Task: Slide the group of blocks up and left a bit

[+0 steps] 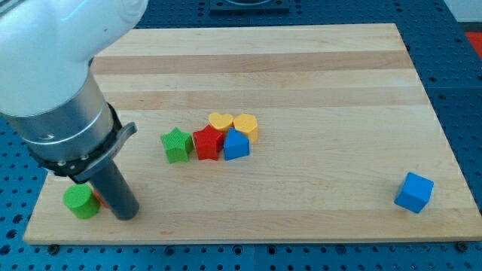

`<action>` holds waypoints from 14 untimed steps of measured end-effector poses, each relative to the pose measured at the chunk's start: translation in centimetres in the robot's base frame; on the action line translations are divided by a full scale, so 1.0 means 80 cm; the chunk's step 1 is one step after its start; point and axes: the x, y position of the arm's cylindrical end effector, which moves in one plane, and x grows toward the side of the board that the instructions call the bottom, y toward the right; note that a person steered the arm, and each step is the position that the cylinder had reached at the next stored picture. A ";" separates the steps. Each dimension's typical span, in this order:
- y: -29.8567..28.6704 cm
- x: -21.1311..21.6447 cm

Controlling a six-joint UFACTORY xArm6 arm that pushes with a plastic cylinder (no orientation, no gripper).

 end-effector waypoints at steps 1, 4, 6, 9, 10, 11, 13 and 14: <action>-0.009 0.000; 0.144 0.000; 0.241 -0.031; 0.233 -0.178; 0.227 -0.163; 0.227 -0.125; 0.214 -0.119; 0.192 -0.121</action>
